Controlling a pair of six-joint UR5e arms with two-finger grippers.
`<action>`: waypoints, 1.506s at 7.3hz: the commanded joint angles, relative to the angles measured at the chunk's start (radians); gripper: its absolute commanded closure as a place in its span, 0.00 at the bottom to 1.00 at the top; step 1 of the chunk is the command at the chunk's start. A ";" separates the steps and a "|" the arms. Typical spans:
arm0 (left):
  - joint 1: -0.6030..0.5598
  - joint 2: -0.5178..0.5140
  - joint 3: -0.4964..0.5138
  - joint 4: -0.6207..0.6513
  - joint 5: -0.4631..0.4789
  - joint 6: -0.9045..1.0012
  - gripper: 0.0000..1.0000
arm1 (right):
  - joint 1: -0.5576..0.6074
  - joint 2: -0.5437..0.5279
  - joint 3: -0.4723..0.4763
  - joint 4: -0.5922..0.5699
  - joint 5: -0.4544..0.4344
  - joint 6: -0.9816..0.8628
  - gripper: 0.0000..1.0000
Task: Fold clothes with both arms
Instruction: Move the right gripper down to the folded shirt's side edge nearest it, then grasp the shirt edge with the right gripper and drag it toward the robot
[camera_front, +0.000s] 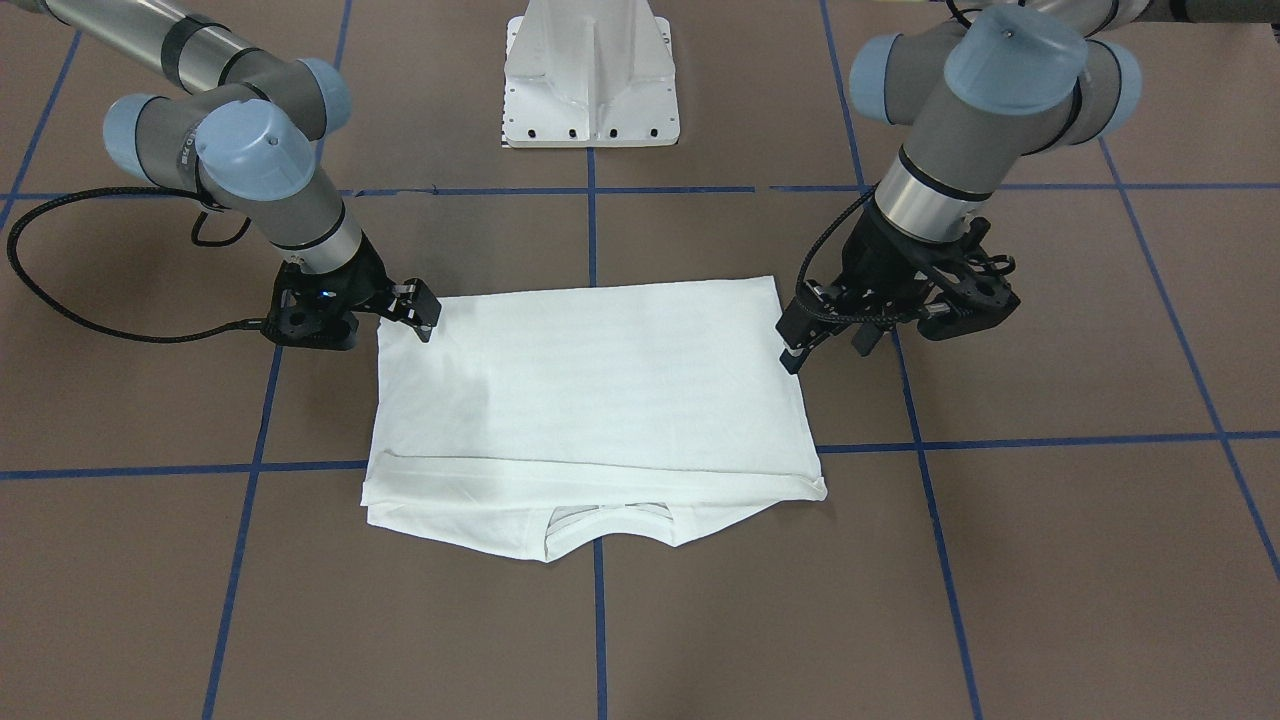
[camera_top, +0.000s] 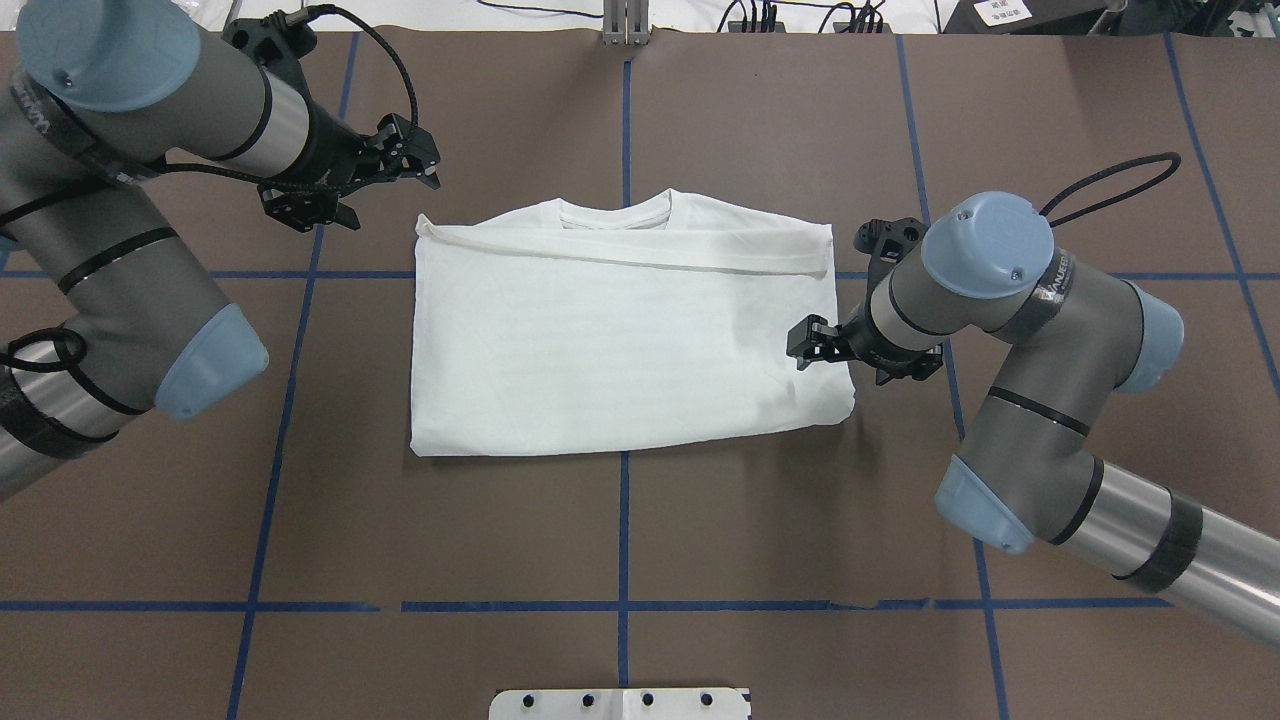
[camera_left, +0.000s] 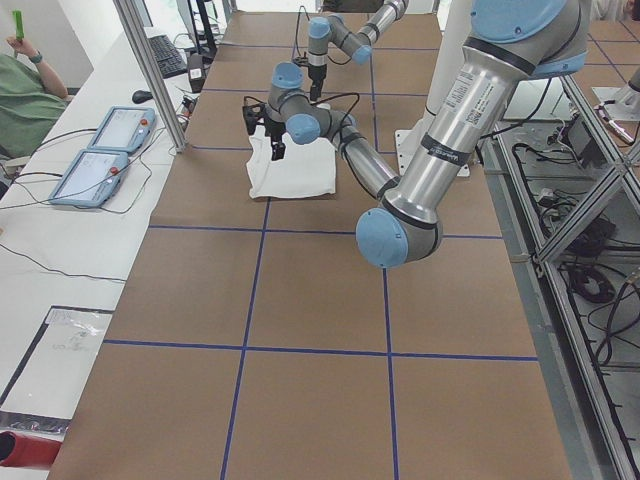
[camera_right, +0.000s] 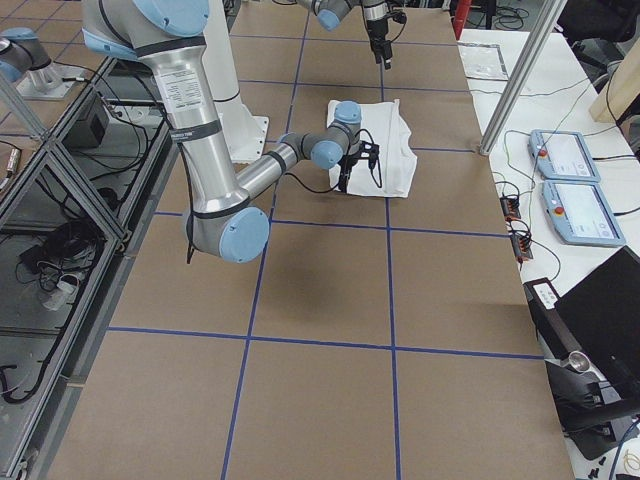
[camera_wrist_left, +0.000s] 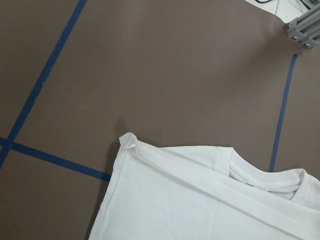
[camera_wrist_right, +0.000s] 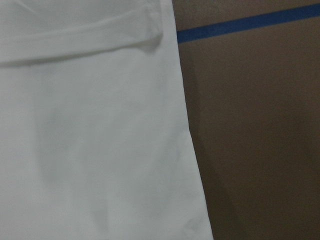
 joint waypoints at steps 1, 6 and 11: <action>0.001 0.001 -0.005 0.004 0.002 0.000 0.01 | -0.031 -0.010 0.000 0.001 -0.002 0.003 0.03; 0.001 -0.001 -0.008 0.005 0.002 0.000 0.01 | -0.035 -0.009 0.003 0.002 0.013 0.002 1.00; -0.003 -0.004 -0.005 0.005 0.002 0.005 0.01 | 0.047 -0.086 0.109 -0.012 0.015 0.002 1.00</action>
